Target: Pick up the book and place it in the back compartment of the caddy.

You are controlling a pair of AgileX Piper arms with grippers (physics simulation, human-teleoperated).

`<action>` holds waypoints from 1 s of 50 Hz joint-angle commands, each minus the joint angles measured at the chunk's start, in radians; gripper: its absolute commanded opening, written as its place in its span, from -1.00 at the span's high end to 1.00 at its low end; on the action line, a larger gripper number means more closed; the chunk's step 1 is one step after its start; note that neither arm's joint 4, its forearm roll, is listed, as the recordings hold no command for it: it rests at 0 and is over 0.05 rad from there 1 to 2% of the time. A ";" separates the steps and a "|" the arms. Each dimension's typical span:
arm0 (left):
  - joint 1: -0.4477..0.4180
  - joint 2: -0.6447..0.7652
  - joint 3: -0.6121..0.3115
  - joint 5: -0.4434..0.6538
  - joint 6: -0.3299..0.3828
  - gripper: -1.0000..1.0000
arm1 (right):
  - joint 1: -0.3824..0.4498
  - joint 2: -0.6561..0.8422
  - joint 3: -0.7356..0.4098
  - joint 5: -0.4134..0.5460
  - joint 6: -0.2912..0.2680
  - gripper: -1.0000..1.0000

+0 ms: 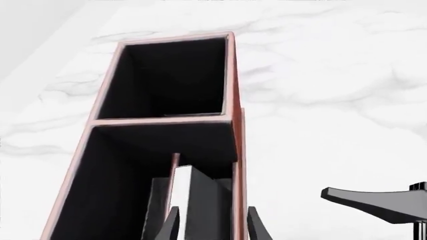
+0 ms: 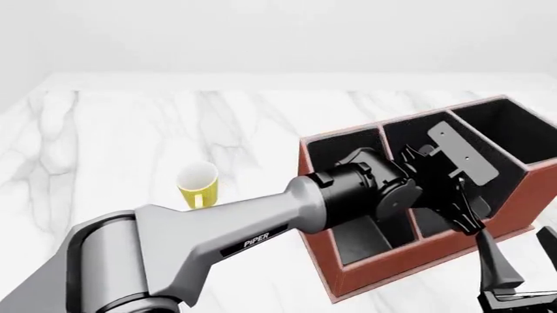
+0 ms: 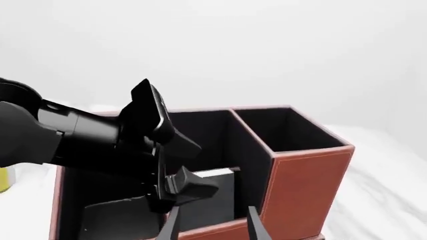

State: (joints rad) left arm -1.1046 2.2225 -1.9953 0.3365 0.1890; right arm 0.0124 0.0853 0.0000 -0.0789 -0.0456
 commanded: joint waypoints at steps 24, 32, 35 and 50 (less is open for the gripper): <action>0.041 -0.332 0.188 -0.019 0.032 -1.00 | 0.000 -0.005 0.000 -0.007 0.021 -1.00; 0.052 -0.404 0.238 -0.025 0.050 -1.00 | -0.002 -0.002 0.000 -0.010 0.019 -1.00; 0.050 -0.438 0.262 -0.025 0.059 -1.00 | -0.001 -0.019 -0.001 0.008 0.019 -1.00; 0.149 -0.666 0.520 -0.151 0.038 -1.00 | 0.000 -0.001 0.000 -0.011 0.020 -1.00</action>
State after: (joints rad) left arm -1.0280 1.6884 -1.6337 0.2623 0.2398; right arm 0.0116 0.0808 -0.0003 -0.0860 -0.0258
